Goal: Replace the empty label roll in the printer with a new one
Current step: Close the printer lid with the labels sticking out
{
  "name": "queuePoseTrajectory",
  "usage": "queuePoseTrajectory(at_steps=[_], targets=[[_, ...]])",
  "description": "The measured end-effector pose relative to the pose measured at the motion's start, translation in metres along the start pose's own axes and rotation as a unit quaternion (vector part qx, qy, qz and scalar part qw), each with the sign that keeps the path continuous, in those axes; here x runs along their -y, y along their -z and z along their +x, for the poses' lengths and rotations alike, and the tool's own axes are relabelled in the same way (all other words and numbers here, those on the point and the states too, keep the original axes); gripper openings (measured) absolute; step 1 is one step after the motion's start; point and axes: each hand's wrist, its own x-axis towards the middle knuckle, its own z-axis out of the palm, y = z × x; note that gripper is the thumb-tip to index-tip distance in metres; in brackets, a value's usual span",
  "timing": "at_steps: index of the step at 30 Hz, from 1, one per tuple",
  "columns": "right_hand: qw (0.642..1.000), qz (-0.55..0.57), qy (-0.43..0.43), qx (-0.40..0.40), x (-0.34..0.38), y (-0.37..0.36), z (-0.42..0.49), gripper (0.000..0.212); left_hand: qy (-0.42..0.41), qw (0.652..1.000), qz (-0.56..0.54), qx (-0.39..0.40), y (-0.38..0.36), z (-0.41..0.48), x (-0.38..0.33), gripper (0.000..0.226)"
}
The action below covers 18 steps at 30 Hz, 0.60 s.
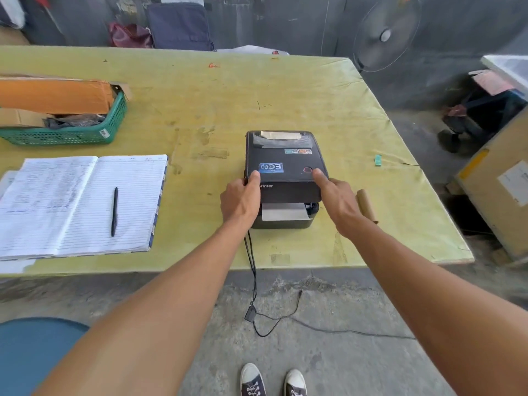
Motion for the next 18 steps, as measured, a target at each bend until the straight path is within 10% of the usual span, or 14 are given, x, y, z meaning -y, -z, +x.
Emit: queuePoseTrajectory(at_steps=[18], targets=[[0.999, -0.041, 0.012, -0.015, -0.038, -0.002, -0.004, 0.048, -0.013, 0.999, 0.031, -0.010, -0.009, -0.011, 0.030, 0.050]])
